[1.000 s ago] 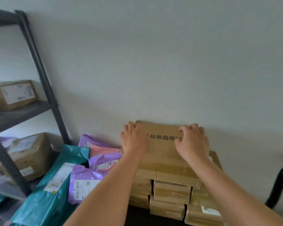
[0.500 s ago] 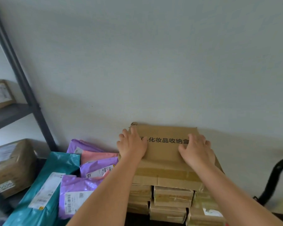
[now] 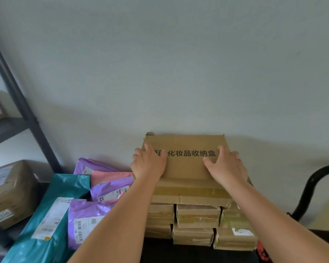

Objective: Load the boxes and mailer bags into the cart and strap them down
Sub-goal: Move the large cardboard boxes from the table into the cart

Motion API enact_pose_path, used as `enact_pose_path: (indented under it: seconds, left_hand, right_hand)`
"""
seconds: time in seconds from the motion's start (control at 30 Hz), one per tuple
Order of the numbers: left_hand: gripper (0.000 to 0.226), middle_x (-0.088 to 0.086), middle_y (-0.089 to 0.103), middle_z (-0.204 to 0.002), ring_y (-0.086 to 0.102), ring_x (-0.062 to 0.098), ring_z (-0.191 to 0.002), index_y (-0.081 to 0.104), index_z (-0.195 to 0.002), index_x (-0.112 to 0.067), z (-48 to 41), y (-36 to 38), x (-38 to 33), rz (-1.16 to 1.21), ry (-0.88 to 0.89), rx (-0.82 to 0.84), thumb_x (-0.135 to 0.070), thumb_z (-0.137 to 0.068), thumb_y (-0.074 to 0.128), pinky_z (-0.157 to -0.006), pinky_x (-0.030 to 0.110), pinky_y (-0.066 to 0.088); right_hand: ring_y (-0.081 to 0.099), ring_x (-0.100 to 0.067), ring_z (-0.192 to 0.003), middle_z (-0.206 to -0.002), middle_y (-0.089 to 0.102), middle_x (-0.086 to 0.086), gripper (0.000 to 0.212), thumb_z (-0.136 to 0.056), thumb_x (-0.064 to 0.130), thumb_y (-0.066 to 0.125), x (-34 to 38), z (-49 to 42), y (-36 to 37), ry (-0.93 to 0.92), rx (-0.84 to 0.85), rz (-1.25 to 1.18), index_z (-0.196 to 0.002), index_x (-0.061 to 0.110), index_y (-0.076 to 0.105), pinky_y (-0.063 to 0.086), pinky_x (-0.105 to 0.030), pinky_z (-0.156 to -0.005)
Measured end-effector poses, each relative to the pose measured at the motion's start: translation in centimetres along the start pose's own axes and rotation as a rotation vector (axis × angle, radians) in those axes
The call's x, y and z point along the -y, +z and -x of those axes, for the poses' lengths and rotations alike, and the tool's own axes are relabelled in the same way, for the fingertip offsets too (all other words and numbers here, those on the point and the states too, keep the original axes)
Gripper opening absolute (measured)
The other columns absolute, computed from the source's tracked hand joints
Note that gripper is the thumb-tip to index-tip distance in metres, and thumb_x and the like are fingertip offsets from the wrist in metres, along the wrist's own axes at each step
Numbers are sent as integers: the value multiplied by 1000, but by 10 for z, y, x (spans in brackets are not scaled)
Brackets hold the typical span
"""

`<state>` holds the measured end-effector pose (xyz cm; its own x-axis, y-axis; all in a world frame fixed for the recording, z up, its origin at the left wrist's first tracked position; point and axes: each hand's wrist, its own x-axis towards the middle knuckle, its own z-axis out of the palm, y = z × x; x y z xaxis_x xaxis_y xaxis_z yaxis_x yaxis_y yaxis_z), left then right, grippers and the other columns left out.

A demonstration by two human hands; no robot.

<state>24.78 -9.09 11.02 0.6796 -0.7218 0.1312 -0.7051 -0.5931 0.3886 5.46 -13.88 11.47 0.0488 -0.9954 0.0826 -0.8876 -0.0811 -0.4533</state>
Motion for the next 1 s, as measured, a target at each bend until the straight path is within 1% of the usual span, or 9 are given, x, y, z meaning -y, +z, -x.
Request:
enact_pose_path:
  seconds: [0.13,0.27,0.4,0.53,0.63,0.8,0.93,1.0]
  left_hand:
    - [58,15,44,-126,46,33,-116,37,-133,-13,2,-9,-6,13,27,-25,-55,-93,36,-88,40,40]
    - [60,15,44,-127,46,33,-116,35,-135,-14,6,-12,-11,25,50,-29,-57,-93,36,-86,40,40]
    - [62,16,44,-127,46,33,-116,34,-137,-14,15,-10,-17,54,91,-37,-57,-93,37,-86,40,40]
    - [62,16,44,-128,45,32,-116,31,-139,-15,27,-7,-27,81,151,-57,-57,-93,36,-83,39,38]
    - [63,16,43,-127,46,32,-115,28,-142,-17,37,-3,-36,104,202,-55,-57,-93,35,-81,39,38]
    - [65,15,42,-128,46,32,-114,24,-144,-19,58,6,-51,146,255,-31,-58,-93,34,-79,39,39]
    - [67,15,42,-130,46,31,-114,20,-147,-21,81,10,-67,177,304,-35,-58,-93,35,-77,37,36]
    - [68,15,42,-130,46,31,-114,19,-148,-21,92,9,-80,190,326,-56,-58,-94,35,-77,37,38]
  right_hand:
    - [49,-32,-125,-142,40,-14,71,-92,60,49,-1,3,-7,11,-34,-18,-150,23,28,44,-37,-83]
    - [50,-32,-123,-140,41,-13,71,-91,60,50,-4,8,-16,29,-74,-34,-149,23,30,45,-40,-89]
    - [51,-31,-121,-139,42,-12,71,-90,60,52,-13,18,-21,76,-120,-45,-148,25,31,47,-38,-84]
    - [51,-32,-121,-138,41,-13,71,-89,59,54,-25,30,-28,126,-175,-67,-147,25,31,46,-40,-89]
    - [49,-33,-123,-141,39,-14,73,-89,60,54,-36,41,-36,166,-210,-65,-148,25,29,46,-42,-91]
    - [45,-33,-128,-147,34,-16,75,-89,62,53,-58,60,-49,219,-249,-43,-150,26,25,47,-41,-91]
    - [45,-35,-128,-146,34,-16,79,-88,62,55,-82,73,-63,250,-278,-60,-151,27,23,47,-42,-90]
    - [46,-35,-126,-145,34,-17,81,-87,63,56,-96,79,-71,254,-309,-75,-151,27,22,48,-42,-90]
